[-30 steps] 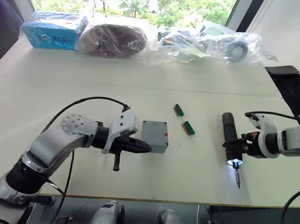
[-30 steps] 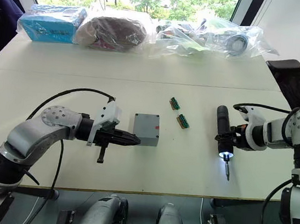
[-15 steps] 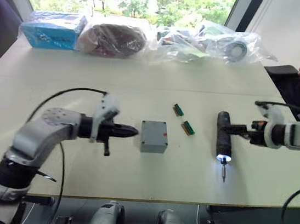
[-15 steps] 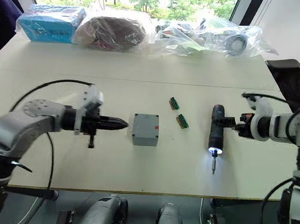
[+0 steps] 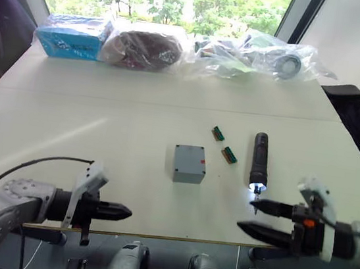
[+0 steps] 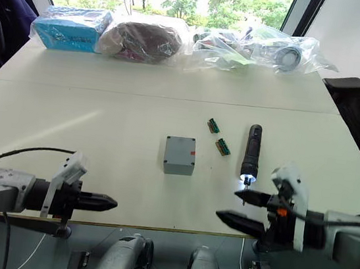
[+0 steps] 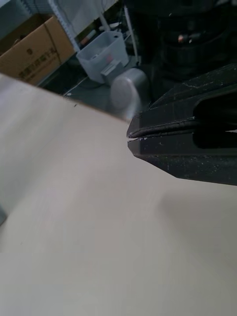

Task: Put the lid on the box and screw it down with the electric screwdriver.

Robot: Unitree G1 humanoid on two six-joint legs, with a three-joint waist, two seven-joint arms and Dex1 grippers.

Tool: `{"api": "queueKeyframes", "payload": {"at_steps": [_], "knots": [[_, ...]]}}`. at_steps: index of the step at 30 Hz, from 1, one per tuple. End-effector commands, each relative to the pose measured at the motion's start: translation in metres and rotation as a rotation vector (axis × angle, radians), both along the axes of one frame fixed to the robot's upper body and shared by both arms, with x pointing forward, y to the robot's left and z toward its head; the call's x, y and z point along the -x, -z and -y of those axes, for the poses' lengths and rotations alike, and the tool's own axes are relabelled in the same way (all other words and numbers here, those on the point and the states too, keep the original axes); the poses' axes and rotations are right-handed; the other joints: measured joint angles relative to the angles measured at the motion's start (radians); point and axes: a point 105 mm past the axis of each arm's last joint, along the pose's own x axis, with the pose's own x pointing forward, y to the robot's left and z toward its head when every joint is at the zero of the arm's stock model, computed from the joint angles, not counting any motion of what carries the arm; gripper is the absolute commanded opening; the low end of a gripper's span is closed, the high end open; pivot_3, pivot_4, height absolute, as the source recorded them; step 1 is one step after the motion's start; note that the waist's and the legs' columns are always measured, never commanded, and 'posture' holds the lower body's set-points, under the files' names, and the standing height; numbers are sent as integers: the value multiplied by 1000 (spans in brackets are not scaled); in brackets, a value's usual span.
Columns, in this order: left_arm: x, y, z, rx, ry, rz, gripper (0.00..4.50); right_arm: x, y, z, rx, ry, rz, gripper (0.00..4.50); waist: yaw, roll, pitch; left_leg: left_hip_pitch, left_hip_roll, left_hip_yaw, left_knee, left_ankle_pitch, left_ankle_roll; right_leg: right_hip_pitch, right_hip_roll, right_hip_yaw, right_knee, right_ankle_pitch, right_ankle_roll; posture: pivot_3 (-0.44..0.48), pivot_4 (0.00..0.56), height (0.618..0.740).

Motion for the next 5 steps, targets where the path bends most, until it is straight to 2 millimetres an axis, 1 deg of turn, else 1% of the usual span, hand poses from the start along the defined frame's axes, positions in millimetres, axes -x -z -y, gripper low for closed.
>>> {"api": "queueKeyframes", "payload": {"at_steps": [1, 5], "knots": [[4, -7, 2, 5, 9, 29, 0, 10, -2, -6, -6, -41, 53, 4474, -1, 0, 0, 0, 0, 0, 0, 0, 0, 0, 0, 0, 0, 0, 0, 0, 150, 740], [0, -8, 4, 23, -17, 53, 0, 15, 9, -4, 52, -59, 46, 4474, -2, 0, -1, 0, 0, 0, 0, 0, 0, -1, 0, 0, 0, 0, 0, 0, 150, 740]]}}
